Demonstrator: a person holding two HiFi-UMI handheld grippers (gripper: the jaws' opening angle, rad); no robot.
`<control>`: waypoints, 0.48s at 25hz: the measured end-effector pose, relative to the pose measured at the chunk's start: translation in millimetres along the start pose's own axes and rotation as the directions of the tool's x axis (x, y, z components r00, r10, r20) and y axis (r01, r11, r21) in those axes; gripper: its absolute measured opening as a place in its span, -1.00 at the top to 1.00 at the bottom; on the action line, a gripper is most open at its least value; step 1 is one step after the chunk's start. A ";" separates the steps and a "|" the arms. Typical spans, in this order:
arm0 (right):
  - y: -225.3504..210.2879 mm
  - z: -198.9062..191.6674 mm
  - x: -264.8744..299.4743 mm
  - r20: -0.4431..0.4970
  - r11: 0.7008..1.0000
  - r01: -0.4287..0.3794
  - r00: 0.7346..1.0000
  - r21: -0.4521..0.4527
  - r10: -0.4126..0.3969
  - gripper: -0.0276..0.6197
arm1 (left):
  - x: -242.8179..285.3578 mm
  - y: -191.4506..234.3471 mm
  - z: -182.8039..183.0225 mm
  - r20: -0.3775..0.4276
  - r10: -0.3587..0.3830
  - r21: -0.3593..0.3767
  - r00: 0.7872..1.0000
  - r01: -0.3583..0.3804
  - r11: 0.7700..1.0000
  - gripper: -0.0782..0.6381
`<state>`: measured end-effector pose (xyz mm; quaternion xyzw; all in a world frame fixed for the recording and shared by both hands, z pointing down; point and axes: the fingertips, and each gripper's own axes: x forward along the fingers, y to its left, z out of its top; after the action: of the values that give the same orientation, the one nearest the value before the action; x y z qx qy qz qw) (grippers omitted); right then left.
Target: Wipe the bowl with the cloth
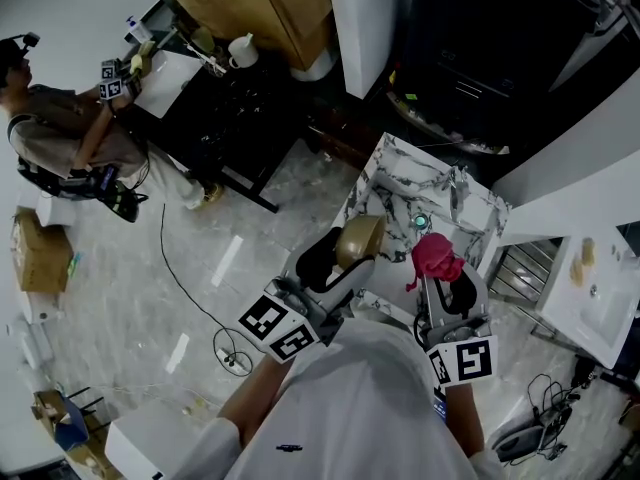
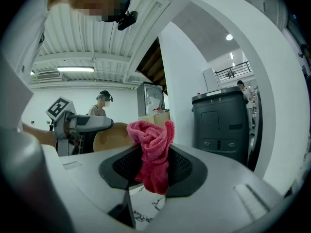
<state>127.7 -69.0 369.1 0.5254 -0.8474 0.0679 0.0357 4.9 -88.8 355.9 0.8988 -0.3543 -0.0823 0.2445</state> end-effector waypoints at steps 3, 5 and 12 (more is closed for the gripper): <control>-0.1 -3.5 -1.6 -0.013 1.000 0.011 1.000 0.000 -0.011 0.47 | -2.9 2.0 -4.4 -0.006 0.002 -0.021 1.000 -0.002 1.000 -0.07; 0.6 -4.8 0.2 -0.020 1.000 0.014 1.000 0.001 -0.014 0.47 | -4.3 4.3 -4.0 -0.005 0.005 -0.028 1.000 -0.005 1.000 -0.07; -5.0 -13.5 4.4 -0.062 0.998 0.056 0.997 0.006 -0.055 0.47 | -1.3 4.1 -8.5 -0.029 0.000 0.001 1.000 0.000 1.000 -0.07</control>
<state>130.1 -73.0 383.4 0.5465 -0.8307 0.0861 0.0618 4.3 -87.2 365.3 0.9001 -0.3506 -0.0691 0.2493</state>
